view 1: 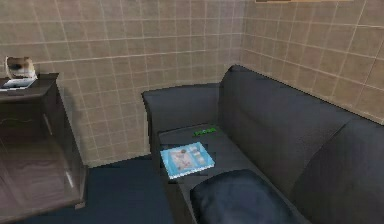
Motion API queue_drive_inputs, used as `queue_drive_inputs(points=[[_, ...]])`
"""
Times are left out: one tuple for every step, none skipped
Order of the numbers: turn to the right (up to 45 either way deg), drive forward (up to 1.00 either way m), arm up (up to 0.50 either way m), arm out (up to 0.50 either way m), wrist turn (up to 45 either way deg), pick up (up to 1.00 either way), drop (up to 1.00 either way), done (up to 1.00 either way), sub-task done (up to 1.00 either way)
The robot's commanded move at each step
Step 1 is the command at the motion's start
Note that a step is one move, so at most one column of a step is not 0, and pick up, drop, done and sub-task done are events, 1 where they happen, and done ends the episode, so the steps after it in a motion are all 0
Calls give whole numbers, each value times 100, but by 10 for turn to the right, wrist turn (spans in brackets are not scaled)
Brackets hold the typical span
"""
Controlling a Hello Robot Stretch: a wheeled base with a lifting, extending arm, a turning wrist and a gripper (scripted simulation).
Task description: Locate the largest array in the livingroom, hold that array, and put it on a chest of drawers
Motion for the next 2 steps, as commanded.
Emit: queue_drive_inputs(points=[[0,0,10,0,0,0,0,0,0],[0,0,48,0,0,0,0,0,0]])
